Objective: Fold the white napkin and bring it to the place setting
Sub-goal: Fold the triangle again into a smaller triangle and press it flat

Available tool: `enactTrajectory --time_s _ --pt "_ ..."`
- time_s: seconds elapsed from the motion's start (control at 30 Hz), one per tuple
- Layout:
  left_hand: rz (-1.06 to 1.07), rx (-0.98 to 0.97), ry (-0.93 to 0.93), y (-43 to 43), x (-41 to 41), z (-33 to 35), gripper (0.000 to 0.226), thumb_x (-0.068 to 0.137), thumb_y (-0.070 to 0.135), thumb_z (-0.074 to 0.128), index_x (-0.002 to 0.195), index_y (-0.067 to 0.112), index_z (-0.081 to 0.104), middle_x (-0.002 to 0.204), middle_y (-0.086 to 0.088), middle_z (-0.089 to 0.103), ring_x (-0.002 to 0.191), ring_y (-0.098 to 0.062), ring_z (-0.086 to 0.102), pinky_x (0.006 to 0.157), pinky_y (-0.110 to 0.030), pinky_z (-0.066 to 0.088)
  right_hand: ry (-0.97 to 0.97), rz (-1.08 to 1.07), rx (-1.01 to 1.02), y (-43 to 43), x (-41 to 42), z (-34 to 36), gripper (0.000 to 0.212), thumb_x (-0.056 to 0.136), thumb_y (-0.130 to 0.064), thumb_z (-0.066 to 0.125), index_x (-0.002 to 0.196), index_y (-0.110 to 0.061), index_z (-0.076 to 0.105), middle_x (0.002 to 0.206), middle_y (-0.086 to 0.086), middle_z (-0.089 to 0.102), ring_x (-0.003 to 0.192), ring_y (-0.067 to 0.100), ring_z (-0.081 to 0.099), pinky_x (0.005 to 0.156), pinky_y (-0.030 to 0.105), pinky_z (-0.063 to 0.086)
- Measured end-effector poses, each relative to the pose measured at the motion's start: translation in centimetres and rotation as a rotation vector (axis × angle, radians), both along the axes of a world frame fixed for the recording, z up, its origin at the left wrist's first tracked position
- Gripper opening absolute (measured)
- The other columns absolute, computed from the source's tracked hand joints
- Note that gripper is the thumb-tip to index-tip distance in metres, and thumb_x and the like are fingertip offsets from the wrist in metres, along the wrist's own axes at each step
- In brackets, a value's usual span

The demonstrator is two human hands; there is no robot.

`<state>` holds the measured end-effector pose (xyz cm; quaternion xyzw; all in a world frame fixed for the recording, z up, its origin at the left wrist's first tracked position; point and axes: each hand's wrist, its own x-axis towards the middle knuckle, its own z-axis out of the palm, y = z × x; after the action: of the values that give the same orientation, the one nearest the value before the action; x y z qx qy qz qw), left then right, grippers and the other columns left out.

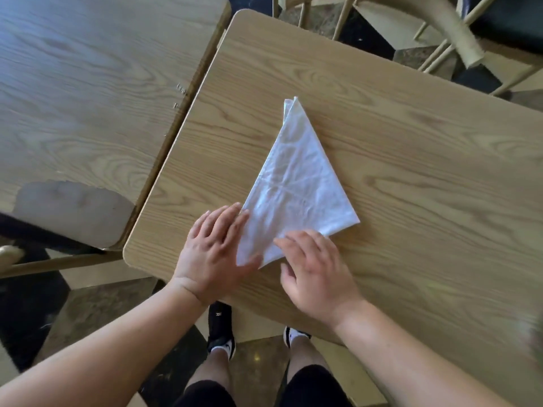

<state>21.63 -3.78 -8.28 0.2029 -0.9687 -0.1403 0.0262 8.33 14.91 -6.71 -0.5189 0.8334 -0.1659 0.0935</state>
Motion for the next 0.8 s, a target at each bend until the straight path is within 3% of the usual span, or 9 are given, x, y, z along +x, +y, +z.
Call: enactTrajectory --time_s 0.07,0.17,0.27,0.37,0.5,0.6,0.67,0.73,0.8 --pt "0.169 0.052 -0.145 0.8 -0.4 2.0 0.078 0.083 0.069 0.065 0.141 0.018 0.059 0.136 -0.005 0.06 0.12 -0.032 0.059 0.098 -0.047 0.049 0.01 0.023 0.085 1.5 0.6 -0.3 0.048 0.086 -0.031 0.07 0.132 -0.017 0.064 0.136 0.006 0.062 0.131 0.032 0.056 0.115 0.046 0.043" --pt "0.404 0.354 -0.388 1.6 -1.3 4.9 0.065 0.085 0.058 0.075 0.137 0.028 0.05 0.123 0.004 0.061 0.102 -0.023 0.063 0.078 -0.038 0.05 0.036 0.041 0.163 2.3 1.5 -0.4 0.059 0.088 -0.045 0.072 0.138 -0.016 0.061 0.144 0.008 0.058 0.14 0.033 0.051 0.12 0.049 0.037" --pt "0.523 0.568 -0.448 2.0 -2.1 6.0 0.044 0.081 0.046 0.078 0.115 0.03 0.054 0.09 0.011 0.07 0.079 -0.012 0.066 0.059 -0.033 0.047 0.073 0.018 0.162 2.2 2.2 -0.7 0.071 0.082 -0.053 0.077 0.138 -0.013 0.06 0.141 0.011 0.061 0.139 0.035 0.051 0.121 0.048 0.03" --pt "0.584 0.876 -0.473 2.6 -3.0 6.4 0.012 0.082 0.033 0.075 0.088 0.022 0.075 0.067 0.006 0.074 0.061 -0.014 0.07 0.055 -0.033 0.06 0.084 -0.002 0.169 1.9 2.7 -0.6 0.076 0.082 -0.058 0.074 0.14 -0.012 0.057 0.137 0.012 0.061 0.138 0.036 0.053 0.122 0.052 0.032" --pt "0.706 1.314 -0.506 4.0 -3.7 7.4 0.011 0.086 0.025 0.075 0.084 0.015 0.076 0.061 0.002 0.064 0.048 -0.01 0.056 0.05 -0.023 0.05 0.034 -0.048 0.117 1.5 3.0 -0.5 0.069 0.081 -0.052 0.067 0.14 -0.017 0.059 0.134 0.011 0.063 0.136 0.037 0.053 0.121 0.055 0.035" --pt "0.755 1.483 -0.475 4.7 -3.5 7.9 0.016 0.092 0.027 0.072 0.08 0.016 0.069 0.06 0.0 0.059 0.048 -0.013 0.05 0.047 -0.024 0.045 0.027 -0.065 -0.033 1.4 2.6 -0.6 0.047 0.084 -0.029 0.067 0.128 -0.014 0.069 0.124 0.01 0.068 0.127 0.037 0.058 0.117 0.054 0.039" --pt "0.71 1.298 -0.476 4.5 -2.9 7.6 0.034 0.095 0.046 0.067 0.092 0.012 0.07 0.069 0.0 0.066 0.055 -0.016 0.061 0.055 -0.029 0.054 0.016 -0.058 -0.116 1.6 2.0 -0.5 0.031 0.086 -0.012 0.065 0.116 -0.012 0.073 0.115 0.009 0.072 0.118 0.036 0.063 0.114 0.049 0.044" --pt "0.593 0.871 -0.438 3.4 -2.1 7.0 0.049 0.094 0.065 0.057 0.107 0.018 0.066 0.091 0.004 0.071 0.077 -0.019 0.069 0.071 -0.035 0.057 0.019 -0.024 -0.157 1.9 1.6 -0.2 0.025 0.09 -0.005 0.06 0.109 -0.011 0.076 0.109 0.008 0.073 0.112 0.034 0.066 0.111 0.044 0.047" --pt "0.414 0.476 -0.313 1.8 -0.9 6.2 0.046 0.099 0.06 0.051 0.128 0.025 0.058 0.116 0.005 0.061 0.103 -0.021 0.062 0.081 -0.037 0.049 0.028 0.024 -0.178 2.1 1.4 0.2 0.03 0.089 -0.002 0.053 0.103 -0.012 0.078 0.104 0.007 0.074 0.108 0.031 0.066 0.108 0.042 0.049"
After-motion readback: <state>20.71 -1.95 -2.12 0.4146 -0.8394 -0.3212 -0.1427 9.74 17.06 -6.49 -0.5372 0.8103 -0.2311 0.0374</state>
